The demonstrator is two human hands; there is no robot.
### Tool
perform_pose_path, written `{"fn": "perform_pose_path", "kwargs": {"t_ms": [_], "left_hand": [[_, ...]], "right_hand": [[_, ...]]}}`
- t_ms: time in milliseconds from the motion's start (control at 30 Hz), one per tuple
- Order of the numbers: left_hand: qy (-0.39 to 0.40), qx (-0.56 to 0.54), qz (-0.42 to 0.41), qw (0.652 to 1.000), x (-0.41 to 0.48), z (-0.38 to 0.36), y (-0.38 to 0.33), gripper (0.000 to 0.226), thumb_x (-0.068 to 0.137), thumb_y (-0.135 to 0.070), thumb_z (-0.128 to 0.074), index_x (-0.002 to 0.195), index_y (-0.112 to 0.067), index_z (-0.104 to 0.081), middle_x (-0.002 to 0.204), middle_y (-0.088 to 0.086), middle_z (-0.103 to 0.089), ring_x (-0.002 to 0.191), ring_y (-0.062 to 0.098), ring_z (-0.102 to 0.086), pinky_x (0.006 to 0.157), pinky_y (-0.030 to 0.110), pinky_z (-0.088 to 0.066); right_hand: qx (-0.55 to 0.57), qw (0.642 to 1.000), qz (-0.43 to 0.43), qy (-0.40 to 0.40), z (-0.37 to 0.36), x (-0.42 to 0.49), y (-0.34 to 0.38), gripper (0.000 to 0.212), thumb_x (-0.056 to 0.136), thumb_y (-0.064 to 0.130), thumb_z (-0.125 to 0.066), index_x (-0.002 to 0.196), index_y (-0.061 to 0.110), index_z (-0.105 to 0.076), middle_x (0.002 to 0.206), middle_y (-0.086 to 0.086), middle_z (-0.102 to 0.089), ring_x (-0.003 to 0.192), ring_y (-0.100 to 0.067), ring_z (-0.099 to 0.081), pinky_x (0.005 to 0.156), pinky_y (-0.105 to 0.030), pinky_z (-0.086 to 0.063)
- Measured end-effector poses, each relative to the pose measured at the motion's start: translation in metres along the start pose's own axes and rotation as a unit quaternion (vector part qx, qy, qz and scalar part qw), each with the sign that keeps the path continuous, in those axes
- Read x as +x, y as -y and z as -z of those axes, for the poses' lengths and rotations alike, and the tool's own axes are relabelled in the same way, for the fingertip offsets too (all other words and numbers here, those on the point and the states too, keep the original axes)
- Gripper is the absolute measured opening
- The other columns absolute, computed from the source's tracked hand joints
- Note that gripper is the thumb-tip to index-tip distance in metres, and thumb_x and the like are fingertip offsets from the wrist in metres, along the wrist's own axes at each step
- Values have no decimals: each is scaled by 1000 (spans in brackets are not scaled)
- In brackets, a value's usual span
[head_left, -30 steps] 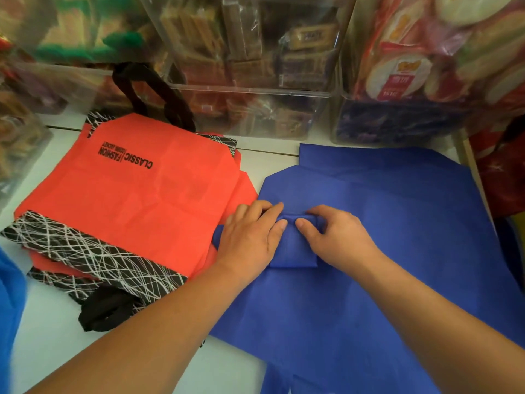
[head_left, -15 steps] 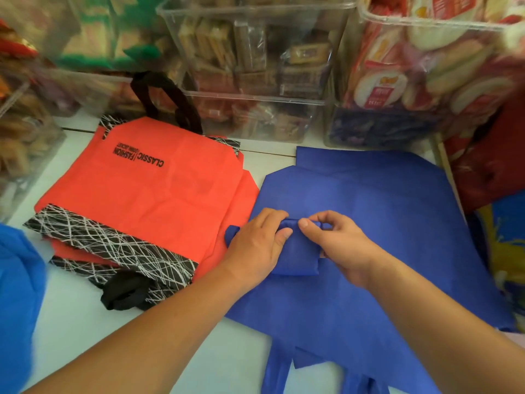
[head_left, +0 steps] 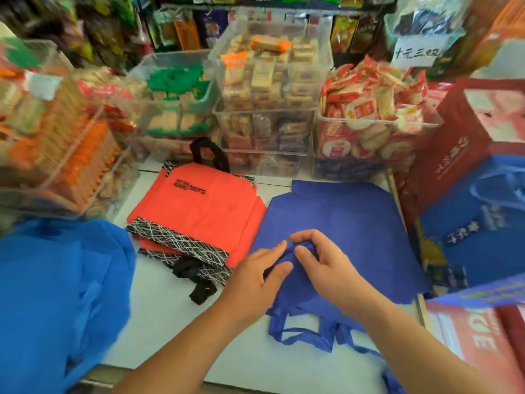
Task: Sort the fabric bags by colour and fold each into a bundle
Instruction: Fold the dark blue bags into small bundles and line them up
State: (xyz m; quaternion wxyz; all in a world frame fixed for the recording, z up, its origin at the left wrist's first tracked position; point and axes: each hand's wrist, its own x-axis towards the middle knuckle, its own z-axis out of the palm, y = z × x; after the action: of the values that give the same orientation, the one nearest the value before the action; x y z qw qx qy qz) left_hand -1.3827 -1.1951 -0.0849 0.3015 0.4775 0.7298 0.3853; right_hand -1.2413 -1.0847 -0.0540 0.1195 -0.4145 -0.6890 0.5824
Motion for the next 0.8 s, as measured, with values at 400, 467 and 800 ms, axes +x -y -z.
{"fn": "perform_pose_path", "kwargs": {"t_ms": [400, 467, 800], "left_hand": [[-149, -127, 40, 980, -95, 21, -81, 19, 98, -23, -68, 112, -35, -72, 106, -24, -73, 103, -3, -67, 87, 23, -57], [-141, -124, 22, 982, -98, 27, -89, 25, 99, -20, -67, 105, -44, -68, 104, -29, -72, 101, -4, -67, 84, 18, -55], [-1, -217, 35, 976, -102, 69, -85, 52, 96, -23, -73, 144, -34, -56, 125, -18, -72, 116, 0, -66, 101, 29, -55]], "right_hand": [[35, 996, -6, 83, 22, -95, 46, 33, 96, 50, -66, 108, 21, -75, 106, -4, -77, 103, -24, -73, 99, -48, -56], [30, 997, 2, 75, 23, -99, 53, 49, 89, 60, -69, 100, 13, -75, 103, -15, -76, 104, -38, -69, 98, -60, -53], [75, 994, -21, 81, 2, -86, 78, 71, 78, 59, -78, 109, -4, -66, 105, -24, -74, 101, -39, -73, 97, -62, -54]]}}
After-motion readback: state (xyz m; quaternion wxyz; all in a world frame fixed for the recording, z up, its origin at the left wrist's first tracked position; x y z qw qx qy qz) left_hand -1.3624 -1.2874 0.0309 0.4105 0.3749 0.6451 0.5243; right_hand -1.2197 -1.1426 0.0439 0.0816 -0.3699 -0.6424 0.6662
